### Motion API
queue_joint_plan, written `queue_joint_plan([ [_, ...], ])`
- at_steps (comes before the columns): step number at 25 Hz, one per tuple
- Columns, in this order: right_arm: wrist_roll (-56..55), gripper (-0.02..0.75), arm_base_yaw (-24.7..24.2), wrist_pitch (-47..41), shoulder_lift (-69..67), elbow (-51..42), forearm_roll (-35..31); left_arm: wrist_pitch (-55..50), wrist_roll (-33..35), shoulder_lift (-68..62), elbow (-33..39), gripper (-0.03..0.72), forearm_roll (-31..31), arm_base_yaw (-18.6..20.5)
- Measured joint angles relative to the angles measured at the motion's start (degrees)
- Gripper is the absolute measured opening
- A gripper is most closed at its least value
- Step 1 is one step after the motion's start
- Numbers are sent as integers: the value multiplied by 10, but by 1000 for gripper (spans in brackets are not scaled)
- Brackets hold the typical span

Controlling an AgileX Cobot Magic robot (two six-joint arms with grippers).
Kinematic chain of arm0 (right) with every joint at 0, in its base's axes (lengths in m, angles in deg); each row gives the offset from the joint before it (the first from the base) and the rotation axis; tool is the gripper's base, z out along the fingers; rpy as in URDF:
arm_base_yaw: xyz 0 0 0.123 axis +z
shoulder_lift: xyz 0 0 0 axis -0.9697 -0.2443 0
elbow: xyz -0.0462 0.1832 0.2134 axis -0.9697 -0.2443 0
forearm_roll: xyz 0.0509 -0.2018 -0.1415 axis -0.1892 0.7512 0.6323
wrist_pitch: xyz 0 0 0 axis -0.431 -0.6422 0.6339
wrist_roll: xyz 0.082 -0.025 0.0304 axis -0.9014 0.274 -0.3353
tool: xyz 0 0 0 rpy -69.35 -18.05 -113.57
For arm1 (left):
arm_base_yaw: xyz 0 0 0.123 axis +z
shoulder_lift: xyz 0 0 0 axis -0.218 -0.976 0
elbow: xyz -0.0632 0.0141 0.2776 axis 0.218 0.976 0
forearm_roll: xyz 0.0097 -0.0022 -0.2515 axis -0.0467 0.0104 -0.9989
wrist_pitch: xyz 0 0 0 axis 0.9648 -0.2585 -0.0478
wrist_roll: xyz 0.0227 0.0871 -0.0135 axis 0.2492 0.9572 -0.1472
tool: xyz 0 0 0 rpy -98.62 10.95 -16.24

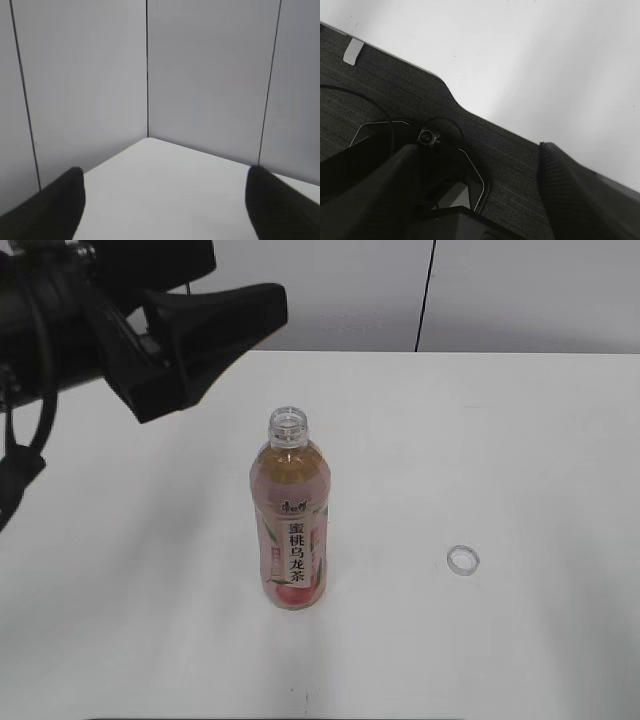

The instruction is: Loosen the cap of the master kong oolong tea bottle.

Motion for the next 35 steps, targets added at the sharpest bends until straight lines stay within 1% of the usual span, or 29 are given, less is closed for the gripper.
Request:
queue_joint_plan([
  [7, 0, 554, 0, 0, 0, 0, -1, -89, -12, 71, 0, 585, 7, 0],
  [10, 0, 554, 0, 0, 0, 0, 0, -117, -13, 81, 0, 585, 37, 0],
  [14, 0, 554, 0, 0, 0, 0, 0, -142, 0, 81, 0, 580, 94, 0],
  [17, 0, 554, 0, 0, 0, 0, 0, -209, 16, 81, 0, 577, 102, 0],
  [19, 0, 554, 0, 0, 0, 0, 0, -253, 17, 81, 0, 570, 93, 0],
  [21, 0, 554, 0, 0, 0, 0, 0, -278, 14, 81, 0, 561, 59, 0],
  [24, 0, 554, 0, 0, 0, 0, 0, -293, 10, 81, 0, 553, -20, 0],
  [26, 0, 554, 0, 0, 0, 0, 0, -321, 8, 81, 0, 552, -88, 0],
  [31, 0, 554, 0, 0, 0, 0, 0, -444, 6, 81, 0, 552, -243, 0],
  [33, 0, 554, 0, 0, 0, 0, 0, -489, 6, 81, 0, 552, -279, 0],
  [35, 0, 554, 0, 0, 0, 0, 0, -544, 5, 87, 0, 552, -297, 0],
])
